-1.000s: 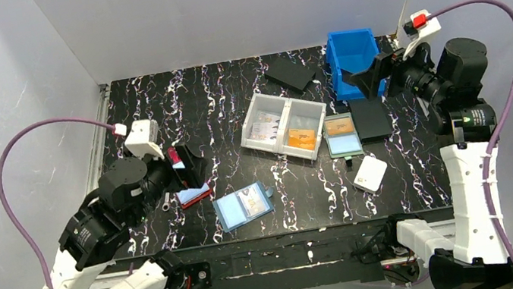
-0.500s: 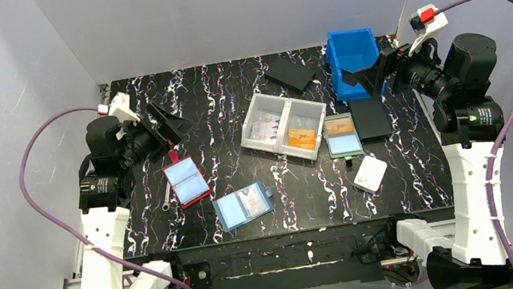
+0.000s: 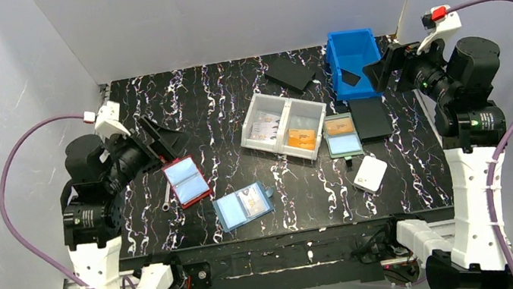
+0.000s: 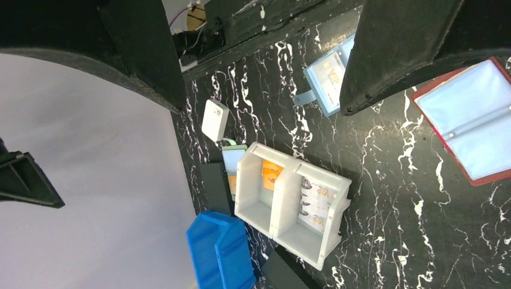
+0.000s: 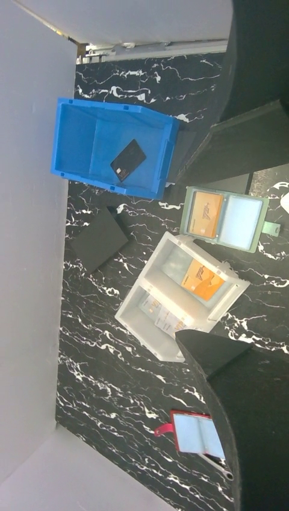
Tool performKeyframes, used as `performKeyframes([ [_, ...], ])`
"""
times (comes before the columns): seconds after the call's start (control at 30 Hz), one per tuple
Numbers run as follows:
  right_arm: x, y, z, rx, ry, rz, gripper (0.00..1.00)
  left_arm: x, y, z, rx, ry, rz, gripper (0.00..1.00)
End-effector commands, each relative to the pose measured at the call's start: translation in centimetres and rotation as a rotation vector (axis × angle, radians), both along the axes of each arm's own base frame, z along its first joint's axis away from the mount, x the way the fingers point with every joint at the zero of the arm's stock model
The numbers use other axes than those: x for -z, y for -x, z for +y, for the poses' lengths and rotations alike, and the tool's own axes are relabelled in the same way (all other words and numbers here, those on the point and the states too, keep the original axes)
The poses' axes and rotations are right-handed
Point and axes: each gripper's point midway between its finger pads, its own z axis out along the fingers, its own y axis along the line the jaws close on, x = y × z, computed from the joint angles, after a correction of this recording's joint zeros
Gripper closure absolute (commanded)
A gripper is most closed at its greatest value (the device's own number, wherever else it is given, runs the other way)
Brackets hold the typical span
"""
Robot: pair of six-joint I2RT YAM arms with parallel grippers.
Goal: Take the credit cards out of the card holder
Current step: Reset both arms
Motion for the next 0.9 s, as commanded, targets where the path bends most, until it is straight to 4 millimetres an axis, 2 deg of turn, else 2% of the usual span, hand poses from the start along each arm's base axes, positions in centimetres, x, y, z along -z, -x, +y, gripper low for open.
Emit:
performKeyframes([
  [0.0,-2.1,0.3,-1.0,0.077,-0.025,-0.072,0.02,0.7,1.8,0.4,0.012,-0.046,0.011,0.02],
  [0.33,-1.7,1.0,-1.1,0.089,-0.047,-0.067,0.02,1.0,3.4,-0.2,0.032,0.009,-0.015,0.02],
  [0.87,-2.1,1.5,-1.8,0.123,-0.017,-0.09,0.02,1.5,4.3,0.3,0.015,-0.025,-0.026,0.02],
])
